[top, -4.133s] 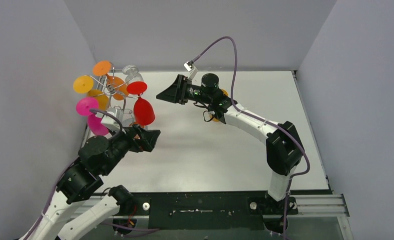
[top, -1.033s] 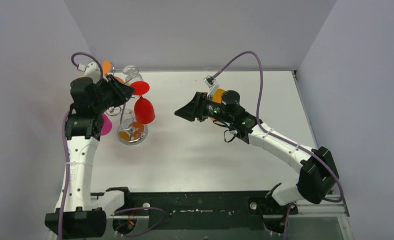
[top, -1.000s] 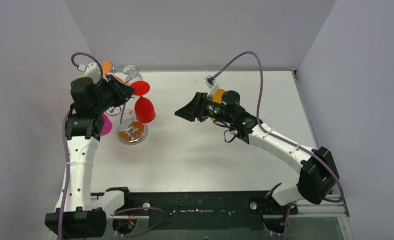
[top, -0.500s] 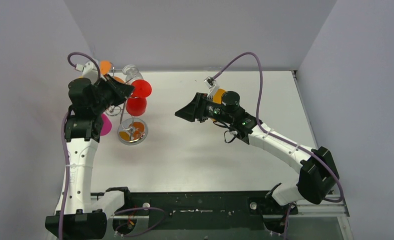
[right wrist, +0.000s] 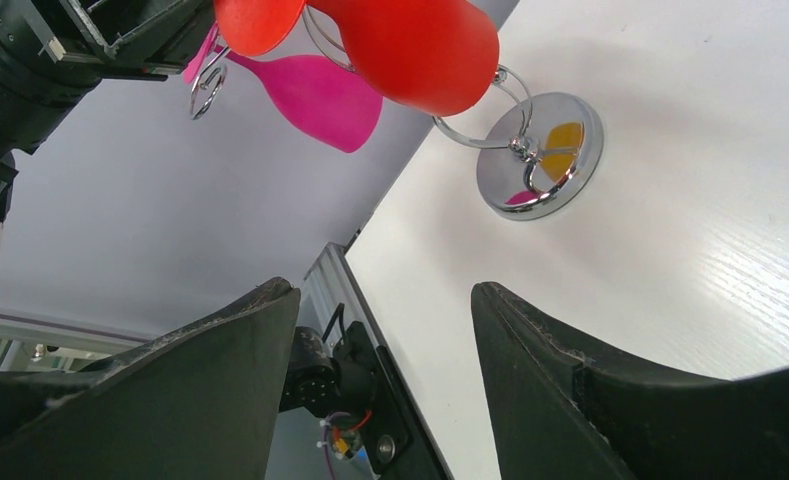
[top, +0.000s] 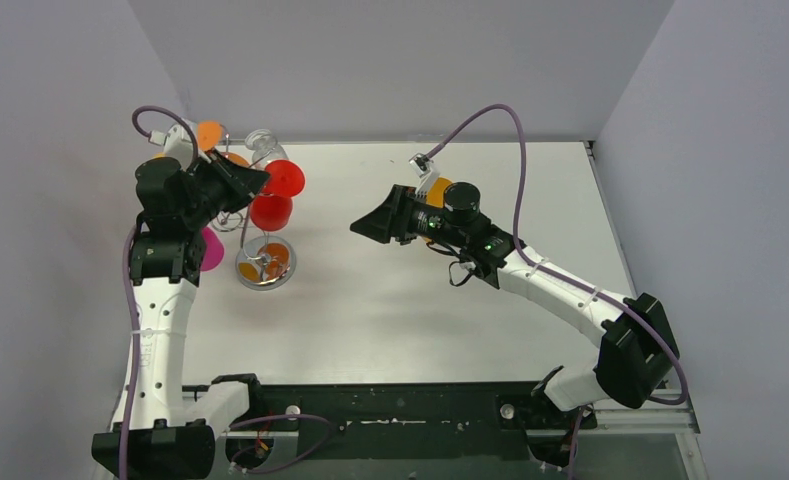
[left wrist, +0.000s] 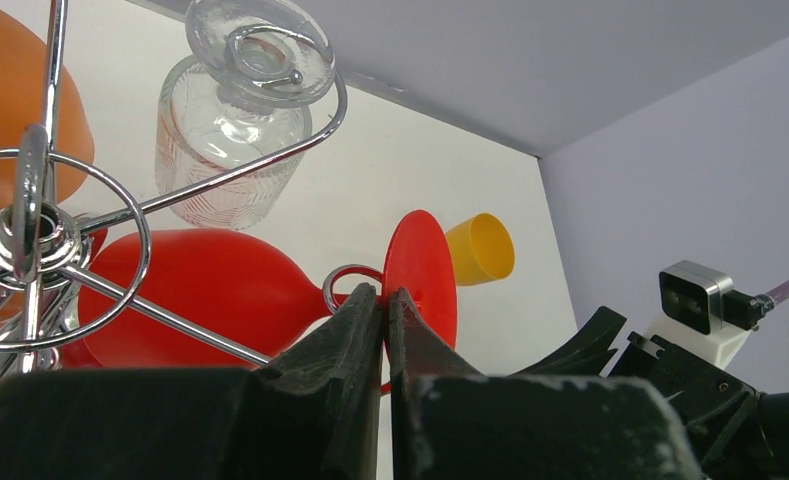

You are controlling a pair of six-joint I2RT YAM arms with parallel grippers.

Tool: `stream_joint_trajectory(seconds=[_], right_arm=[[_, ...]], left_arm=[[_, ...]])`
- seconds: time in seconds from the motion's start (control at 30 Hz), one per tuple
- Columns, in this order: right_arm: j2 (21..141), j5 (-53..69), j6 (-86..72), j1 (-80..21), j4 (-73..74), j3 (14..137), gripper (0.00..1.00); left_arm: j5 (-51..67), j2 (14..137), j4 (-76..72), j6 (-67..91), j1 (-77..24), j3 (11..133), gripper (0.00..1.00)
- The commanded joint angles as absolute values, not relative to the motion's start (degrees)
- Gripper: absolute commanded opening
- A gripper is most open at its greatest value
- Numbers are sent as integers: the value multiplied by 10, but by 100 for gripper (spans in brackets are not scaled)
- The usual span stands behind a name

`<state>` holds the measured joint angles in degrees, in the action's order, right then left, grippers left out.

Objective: Take the wine glass off the wine glass rack

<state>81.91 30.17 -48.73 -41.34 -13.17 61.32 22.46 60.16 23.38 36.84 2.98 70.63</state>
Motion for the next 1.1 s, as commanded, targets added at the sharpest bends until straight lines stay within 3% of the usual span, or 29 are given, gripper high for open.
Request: stream_joint_trajectory(seconds=[0.0,0.63,1.07], right_arm=[[791,291,-492,-416,-151,614,65],[784,266,-497,-413,-129,615,70],[771,257,-495,-410,-141,599,86]], left_arm=[[206,591,241,385,36,715,0],[189,549,210,524,48,677,0],[181,525,213,544,51,670,0]])
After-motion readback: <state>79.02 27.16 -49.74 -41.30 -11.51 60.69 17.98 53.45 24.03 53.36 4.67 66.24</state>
